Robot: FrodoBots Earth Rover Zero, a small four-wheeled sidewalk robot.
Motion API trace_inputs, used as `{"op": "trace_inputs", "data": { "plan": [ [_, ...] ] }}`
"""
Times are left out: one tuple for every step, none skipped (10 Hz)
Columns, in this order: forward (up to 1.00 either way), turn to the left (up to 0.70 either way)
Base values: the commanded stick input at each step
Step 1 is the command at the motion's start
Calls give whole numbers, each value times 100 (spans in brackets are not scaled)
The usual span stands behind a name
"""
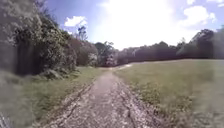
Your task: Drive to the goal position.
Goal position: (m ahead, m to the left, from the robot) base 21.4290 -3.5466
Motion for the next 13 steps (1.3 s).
{"op": "trace_inputs", "data": {
  "plan": [
    [70, 0],
    [70, 0],
    [70, 0],
    [70, 0],
    [70, 0],
    [70, 0],
    [70, 0],
    [70, 0],
    [70, 0],
    [70, 0],
    [70, 0],
    [70, 0],
    [70, 0]
  ]
}}
